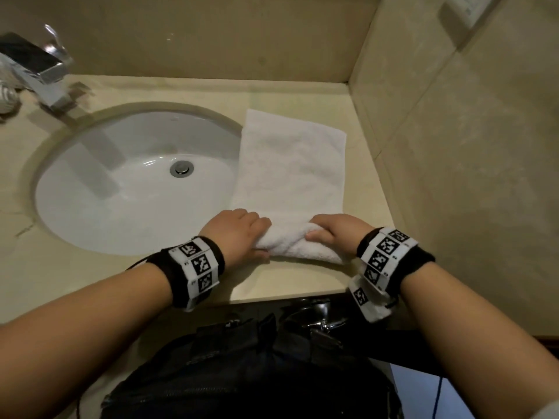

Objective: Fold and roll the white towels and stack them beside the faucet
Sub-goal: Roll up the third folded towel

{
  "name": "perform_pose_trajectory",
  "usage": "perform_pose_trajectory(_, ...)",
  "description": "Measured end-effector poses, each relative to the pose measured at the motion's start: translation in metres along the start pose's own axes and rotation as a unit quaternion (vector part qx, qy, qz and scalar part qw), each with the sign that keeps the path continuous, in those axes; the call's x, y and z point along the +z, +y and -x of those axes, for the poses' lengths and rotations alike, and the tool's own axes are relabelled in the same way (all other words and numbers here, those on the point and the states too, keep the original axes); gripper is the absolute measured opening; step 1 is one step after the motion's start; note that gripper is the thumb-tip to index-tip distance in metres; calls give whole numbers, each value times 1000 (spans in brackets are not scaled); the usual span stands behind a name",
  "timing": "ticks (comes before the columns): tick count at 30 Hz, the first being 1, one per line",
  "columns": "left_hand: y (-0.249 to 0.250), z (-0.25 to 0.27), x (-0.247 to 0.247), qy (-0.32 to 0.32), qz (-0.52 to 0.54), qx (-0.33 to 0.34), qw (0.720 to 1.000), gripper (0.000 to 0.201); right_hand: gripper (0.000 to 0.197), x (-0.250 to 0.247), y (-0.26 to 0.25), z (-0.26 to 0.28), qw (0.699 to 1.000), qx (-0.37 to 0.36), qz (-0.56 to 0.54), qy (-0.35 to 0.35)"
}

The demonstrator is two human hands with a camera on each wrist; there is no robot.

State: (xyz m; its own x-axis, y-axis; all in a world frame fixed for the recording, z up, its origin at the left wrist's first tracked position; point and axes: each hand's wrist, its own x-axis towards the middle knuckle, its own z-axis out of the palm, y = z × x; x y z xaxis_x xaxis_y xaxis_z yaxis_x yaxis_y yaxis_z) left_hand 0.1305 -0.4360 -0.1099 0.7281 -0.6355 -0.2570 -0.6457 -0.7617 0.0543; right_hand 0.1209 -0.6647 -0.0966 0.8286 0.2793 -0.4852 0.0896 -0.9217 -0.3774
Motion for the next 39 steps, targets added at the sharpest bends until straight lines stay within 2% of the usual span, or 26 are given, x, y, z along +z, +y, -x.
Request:
perform_pose_trajectory(2,-6,-11,-6,-39,58,-20,997,57,40,2,-1,3,998,-9,27,63)
perform_pose_trajectory(4,-13,-22,-14,-95,116,-22,988,57,56,9,1,12,981,-63,115,146)
perform_pose_trajectory(5,-16,-26,-17,-114,136,-20,984,58,62,14,1,15,972,-90,152,155)
perform_pose_trajectory(7,-18,-30,-20,-125,140,-19,982,61,57,21,1,16,973,-83,158,146)
perform_pose_trajectory(8,-18,-30,-19,-103,117,-17,988,64,49,21,1,13,979,-63,131,143)
perform_pose_trajectory(9,-17,-27,-17,-57,74,-7,996,68,43,17,1,9,986,-41,93,131)
perform_pose_trajectory(11,-13,-19,-9,35,-35,31,998,79,38,4,1,1,998,-9,14,59)
perform_pose_trajectory(13,-8,-14,-2,40,-77,42,995,81,35,-7,3,-4,998,1,-63,-17)
perform_pose_trajectory(15,-7,-18,-2,34,-38,27,998,69,34,-11,3,-6,998,12,-50,-26)
perform_pose_trajectory(16,-9,-23,-5,28,6,21,999,62,37,-12,1,-6,1000,12,15,13)
perform_pose_trajectory(18,-18,-35,-14,-27,94,32,995,49,54,-6,1,-1,977,-18,163,137)
perform_pose_trajectory(20,-25,-42,-20,-81,132,57,986,45,74,3,2,7,964,-61,202,160)
perform_pose_trajectory(22,-24,-41,-22,-93,125,56,986,52,70,10,4,9,968,-55,200,143)
perform_pose_trajectory(24,-18,-32,-18,-34,56,41,997,71,52,6,3,1,978,-32,171,118)
perform_pose_trajectory(26,-9,-20,-9,33,-32,37,998,87,45,-4,1,-6,997,-12,69,22)
perform_pose_trajectory(28,-3,-16,-4,49,-54,43,996,82,41,-7,0,-10,997,-1,-47,-63)
perform_pose_trajectory(29,-3,-18,-5,46,-43,41,997,74,41,-7,0,-9,996,0,-58,-65)
perform_pose_trajectory(30,-6,-23,-9,38,-24,40,998,67,45,-6,0,-7,999,1,-37,-38)
perform_pose_trajectory(31,-9,-29,-13,16,1,42,999,61,52,-4,1,-4,1000,-2,10,19)
perform_pose_trajectory(33,-18,-43,-23,-55,46,52,996,56,72,6,5,9,986,-27,108,122)
perform_pose_trajectory(35,-24,-52,-30,-112,86,54,988,59,82,16,9,20,978,-43,142,144)
perform_pose_trajectory(37,-25,-53,-34,-117,91,55,987,66,69,21,10,21,984,-18,101,146)
perform_pose_trajectory(39,-23,-47,-29,-56,25,58,996,79,50,12,9,12,991,4,18,132)
